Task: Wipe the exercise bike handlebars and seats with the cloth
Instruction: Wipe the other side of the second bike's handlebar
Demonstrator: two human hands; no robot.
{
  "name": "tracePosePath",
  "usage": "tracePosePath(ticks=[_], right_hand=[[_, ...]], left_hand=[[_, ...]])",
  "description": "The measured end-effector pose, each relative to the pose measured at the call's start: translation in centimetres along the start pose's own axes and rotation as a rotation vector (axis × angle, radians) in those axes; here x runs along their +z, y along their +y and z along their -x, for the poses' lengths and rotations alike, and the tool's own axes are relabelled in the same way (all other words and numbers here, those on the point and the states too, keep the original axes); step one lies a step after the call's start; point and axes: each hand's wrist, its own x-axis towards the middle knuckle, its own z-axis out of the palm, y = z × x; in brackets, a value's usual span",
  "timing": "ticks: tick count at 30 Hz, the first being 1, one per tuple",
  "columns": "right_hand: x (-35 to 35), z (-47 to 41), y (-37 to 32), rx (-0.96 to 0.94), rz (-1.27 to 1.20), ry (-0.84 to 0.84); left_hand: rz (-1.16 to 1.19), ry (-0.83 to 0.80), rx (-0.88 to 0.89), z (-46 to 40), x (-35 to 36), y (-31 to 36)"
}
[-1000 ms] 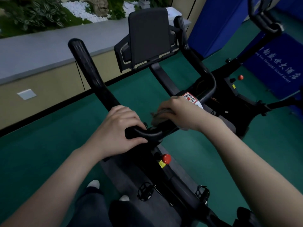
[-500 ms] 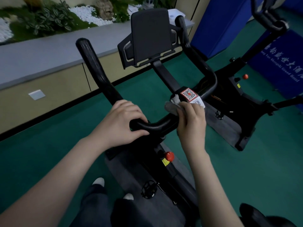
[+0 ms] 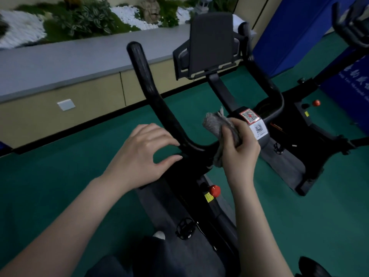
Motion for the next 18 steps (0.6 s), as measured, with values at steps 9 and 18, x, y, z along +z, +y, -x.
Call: tracePosePath(ticks=[9, 18], right_hand=[[7.6, 4.5, -6.7, -0.135, -0.119, -0.339], [16.3, 16.3, -15.5, -0.283, -0.239, -0.764]], left_hand=[[-0.179, -0.134, -0.401, 11.5, -5.4, -4.0], [-0.296, -0.062, -0.808, 28.1, -12.4, -4.9]])
